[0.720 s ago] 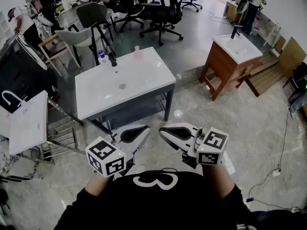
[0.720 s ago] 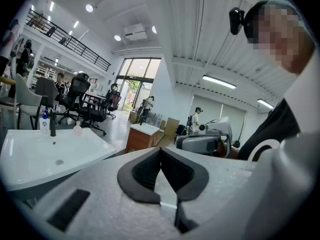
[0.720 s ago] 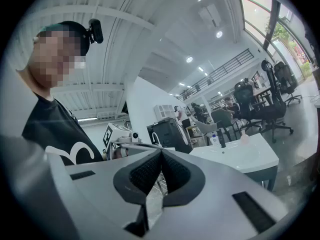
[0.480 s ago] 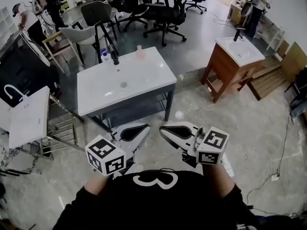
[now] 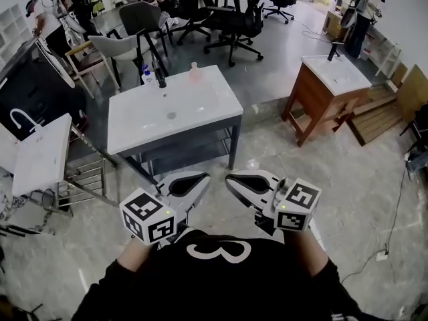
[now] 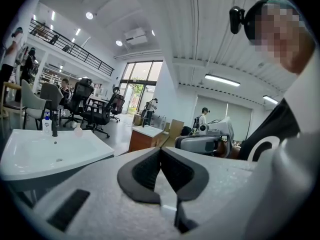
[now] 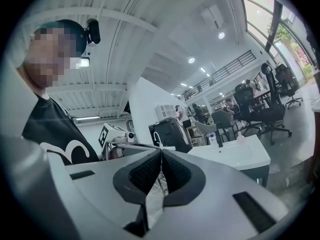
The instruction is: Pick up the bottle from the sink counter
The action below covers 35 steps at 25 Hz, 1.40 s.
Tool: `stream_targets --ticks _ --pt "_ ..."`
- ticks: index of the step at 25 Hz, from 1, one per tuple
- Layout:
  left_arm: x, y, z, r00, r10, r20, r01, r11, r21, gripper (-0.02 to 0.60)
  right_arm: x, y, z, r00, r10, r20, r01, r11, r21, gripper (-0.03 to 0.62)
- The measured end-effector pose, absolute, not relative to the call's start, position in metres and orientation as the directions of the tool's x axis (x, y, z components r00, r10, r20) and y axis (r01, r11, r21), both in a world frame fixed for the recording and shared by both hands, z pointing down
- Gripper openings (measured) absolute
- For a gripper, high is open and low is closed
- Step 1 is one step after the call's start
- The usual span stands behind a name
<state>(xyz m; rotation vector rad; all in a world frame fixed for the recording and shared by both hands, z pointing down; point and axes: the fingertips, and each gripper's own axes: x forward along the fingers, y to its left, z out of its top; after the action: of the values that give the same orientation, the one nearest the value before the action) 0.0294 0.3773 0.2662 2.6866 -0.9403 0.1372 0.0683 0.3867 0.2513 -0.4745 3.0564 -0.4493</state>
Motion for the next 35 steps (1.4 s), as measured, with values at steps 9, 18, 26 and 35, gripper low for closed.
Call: stream_targets --ticks 9,18,26,35 --pt "0.05 0.374 0.275 0.777 -0.593 0.21 -0.629 -0.742 0.233 0.015 0.099 0.386 0.253 -0.944 -0.329 -0.014 -0.311 0.903 -0.296 0.015" --pt "0.051 0.337 0.275 0.793 -0.572 0.21 -0.609 -0.756 0.239 0.015 0.099 0.347 0.264 -0.916 -0.401 0.0 -0.381 0.869 -0.316 0.014" --pt "0.016 0.26 0.288 0.776 -0.594 0.21 -0.63 -0.729 0.268 0.015 0.068 0.267 0.282 -0.917 -0.399 0.023 -0.38 0.852 -0.359 0.014" --pt "-0.009 0.147 0.299 0.793 -0.579 0.19 -0.607 -0.722 0.331 0.015 0.035 0.156 0.3 -0.91 -0.41 0.059 -0.397 0.822 -0.408 0.014"
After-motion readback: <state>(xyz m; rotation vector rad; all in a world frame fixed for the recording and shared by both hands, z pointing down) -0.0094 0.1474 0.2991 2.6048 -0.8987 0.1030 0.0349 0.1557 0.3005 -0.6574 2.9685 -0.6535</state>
